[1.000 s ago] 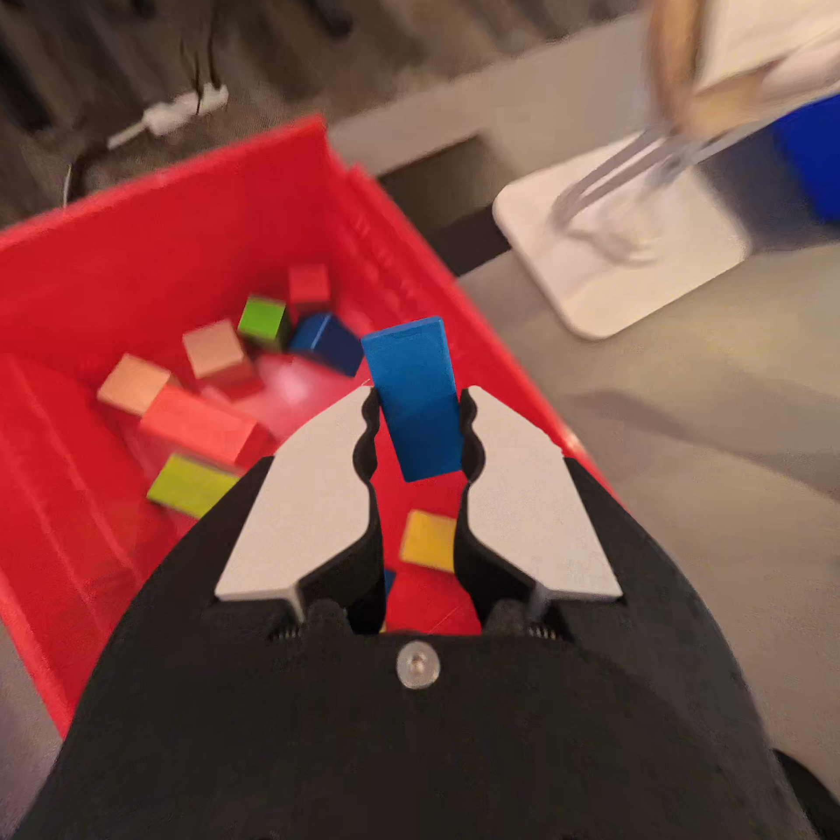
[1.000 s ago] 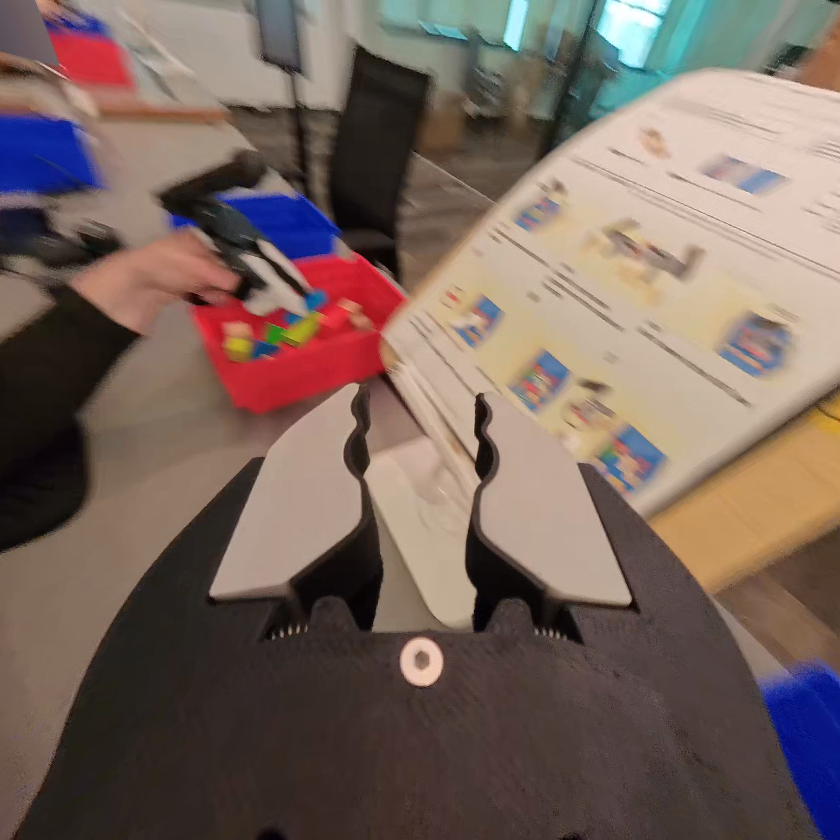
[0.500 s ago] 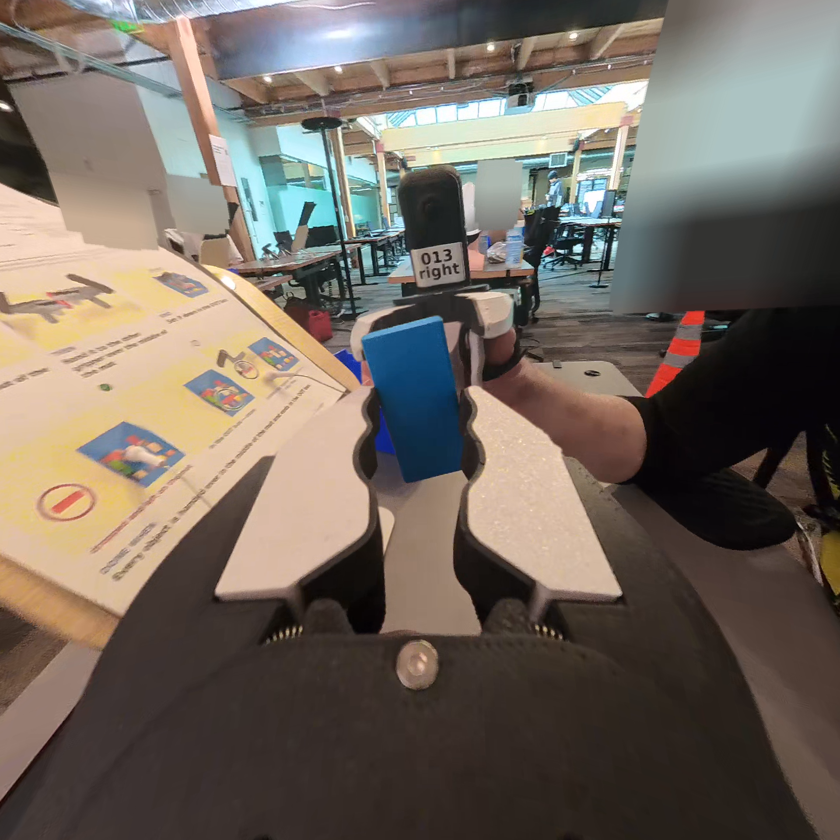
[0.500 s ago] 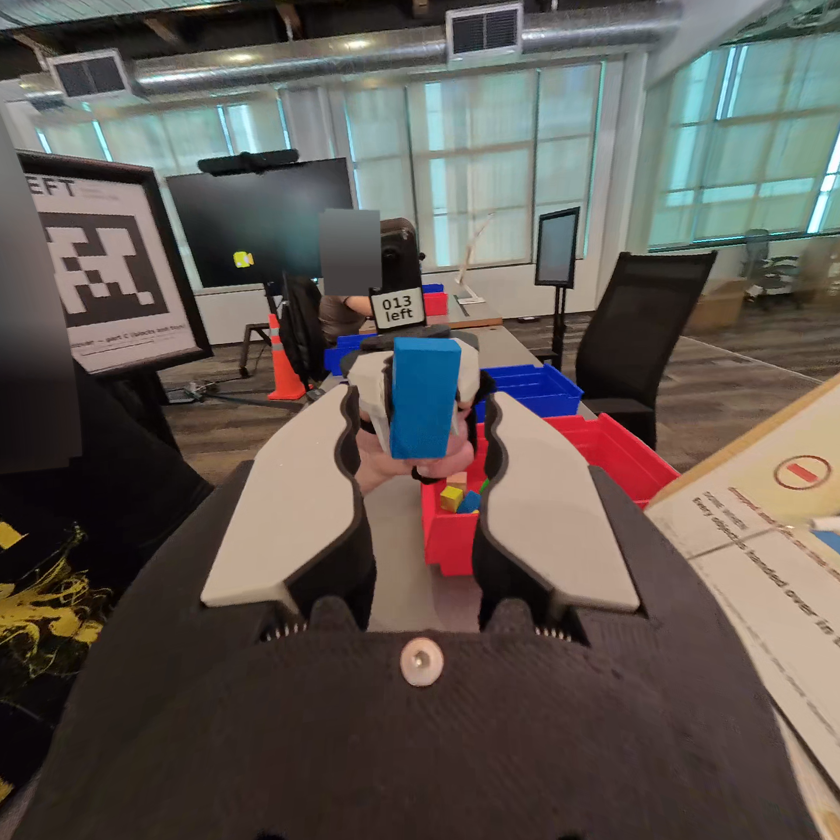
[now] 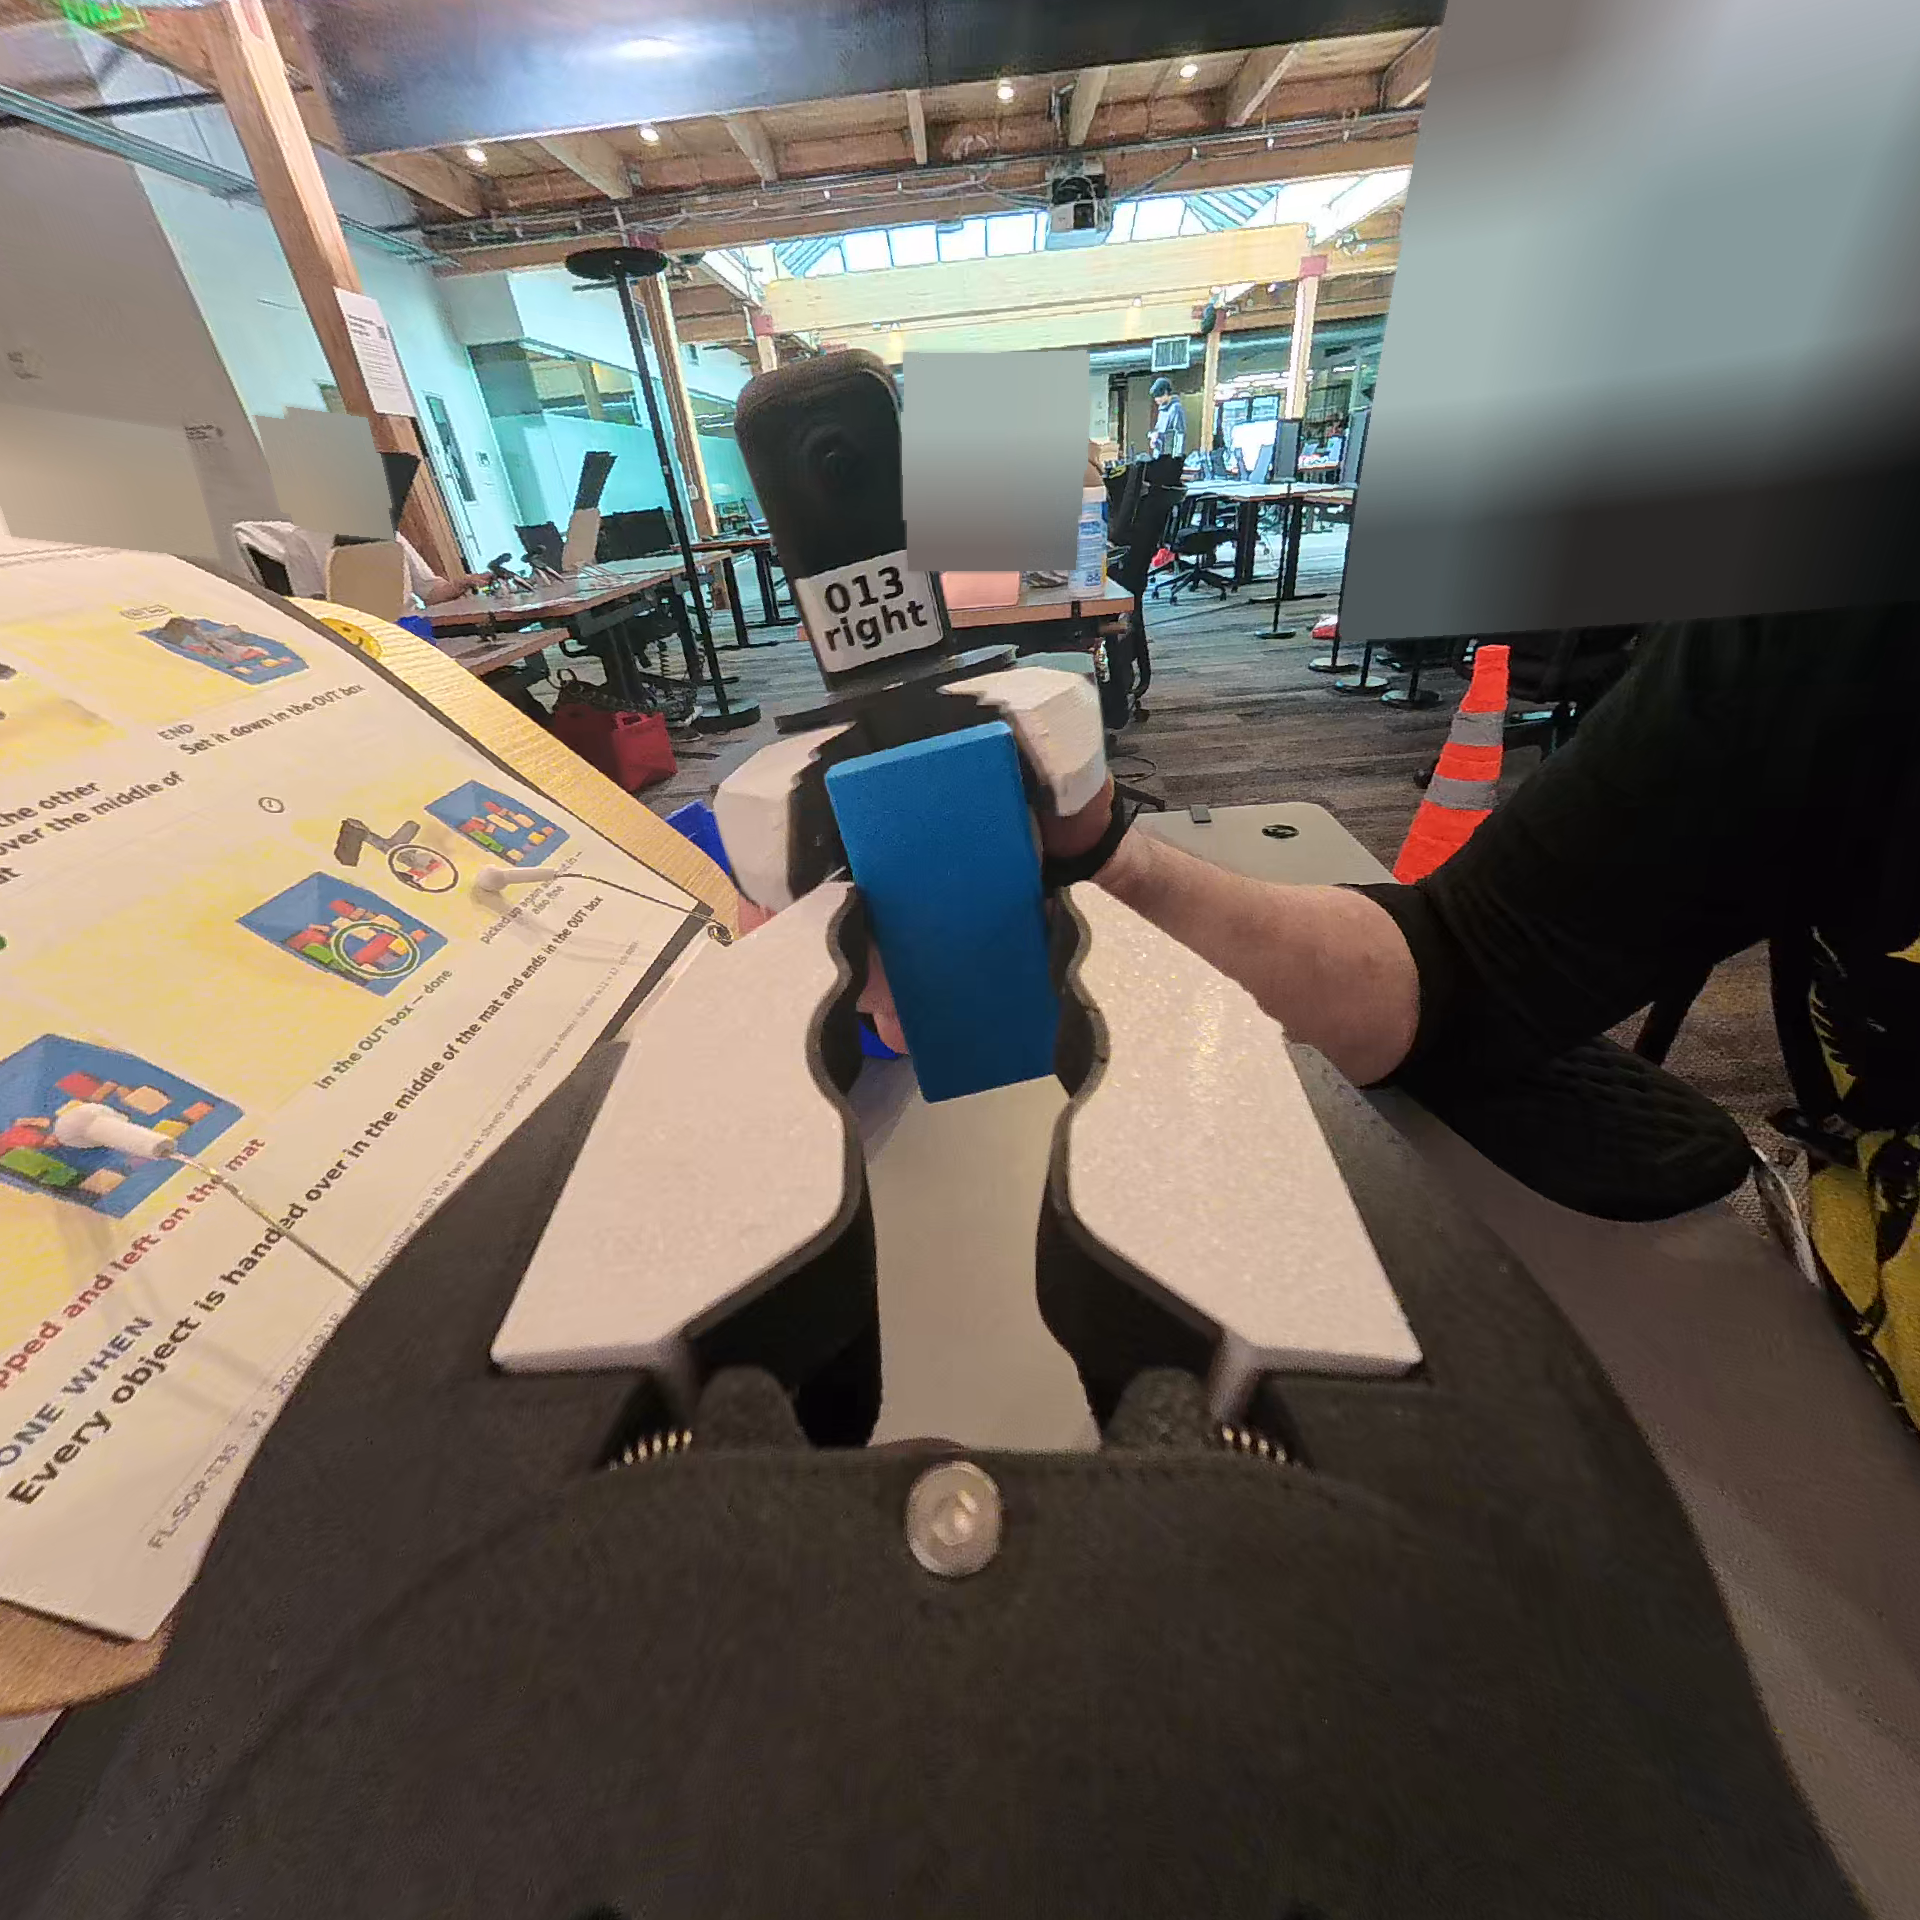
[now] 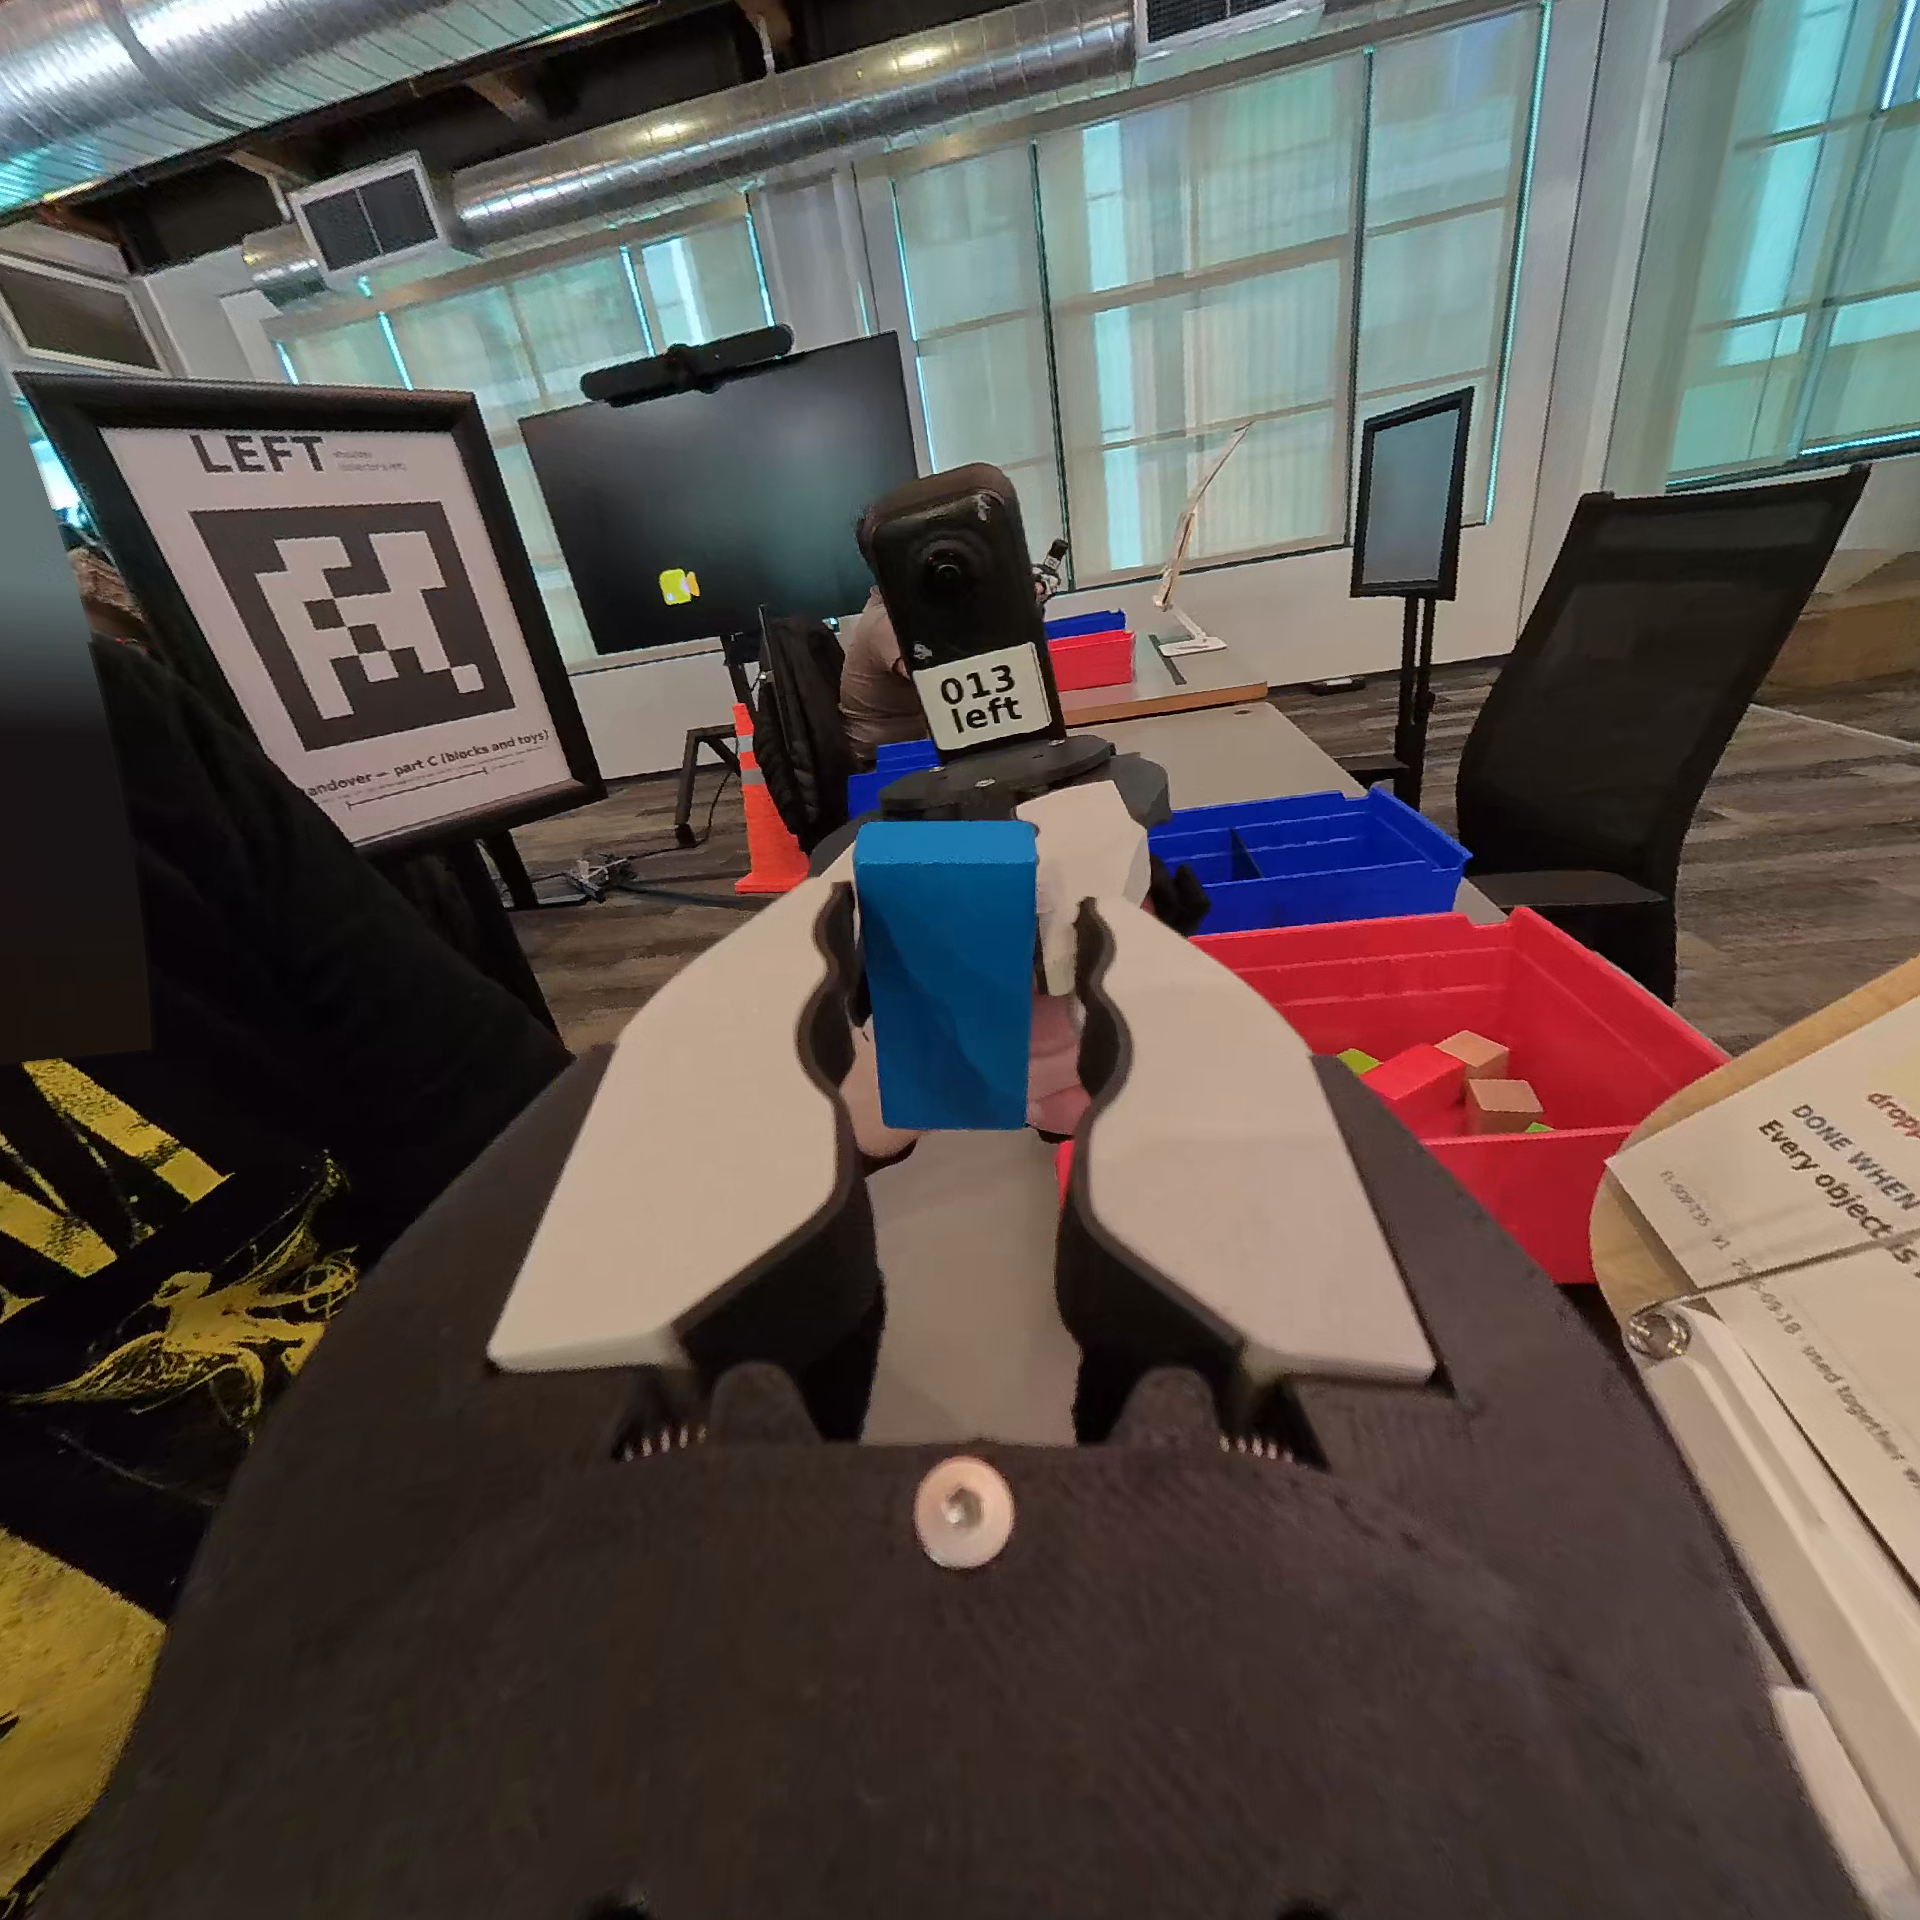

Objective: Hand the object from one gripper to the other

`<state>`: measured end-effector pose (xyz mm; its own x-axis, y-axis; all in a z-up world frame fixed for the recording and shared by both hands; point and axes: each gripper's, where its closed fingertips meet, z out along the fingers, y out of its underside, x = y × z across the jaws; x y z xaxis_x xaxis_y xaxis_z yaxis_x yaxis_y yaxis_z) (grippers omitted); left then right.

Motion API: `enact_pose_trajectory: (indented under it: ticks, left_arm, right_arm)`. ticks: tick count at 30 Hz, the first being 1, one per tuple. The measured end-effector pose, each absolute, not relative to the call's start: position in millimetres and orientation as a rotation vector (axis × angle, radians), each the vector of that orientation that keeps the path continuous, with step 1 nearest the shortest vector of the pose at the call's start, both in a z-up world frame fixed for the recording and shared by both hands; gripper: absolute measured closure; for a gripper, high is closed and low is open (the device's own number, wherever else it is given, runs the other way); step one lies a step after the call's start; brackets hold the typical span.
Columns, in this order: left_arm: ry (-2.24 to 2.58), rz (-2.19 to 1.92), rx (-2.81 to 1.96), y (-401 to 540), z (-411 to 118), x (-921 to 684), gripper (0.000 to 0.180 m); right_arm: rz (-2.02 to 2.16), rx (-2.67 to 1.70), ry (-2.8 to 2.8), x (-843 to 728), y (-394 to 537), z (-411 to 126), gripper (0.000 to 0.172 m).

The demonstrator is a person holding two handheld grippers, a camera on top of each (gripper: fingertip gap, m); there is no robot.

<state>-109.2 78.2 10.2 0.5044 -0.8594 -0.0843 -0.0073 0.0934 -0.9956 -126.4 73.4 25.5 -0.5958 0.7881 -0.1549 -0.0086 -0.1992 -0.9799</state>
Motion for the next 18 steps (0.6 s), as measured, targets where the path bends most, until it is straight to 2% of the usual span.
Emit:
enact_pose_trajectory:
  ticks: [2, 7, 9, 18]
  left_arm:
    - [0.836, -0.744, -1.343, 80.4, 9.4, -110.1, 0.146]
    - [0.843, -0.75, -1.342, 79.5, 8.7, -109.7, 0.146]
    - [0.851, -0.756, -1.335, 78.4, 8.3, -108.9, 0.147]
    - [0.848, -0.762, -1.329, 79.3, 8.1, -107.8, 0.146]
  right_arm:
    - [1.835, -0.914, -1.508, -125.4, 73.6, 25.6, 0.142]
    - [1.839, -0.913, -1.512, -124.5, 72.1, 25.8, 0.142]
    - [1.859, -0.923, -1.51, -125.1, 70.9, 26.4, 0.137]
    - [1.838, -0.898, -1.499, -124.0, 71.3, 26.6, 0.142]
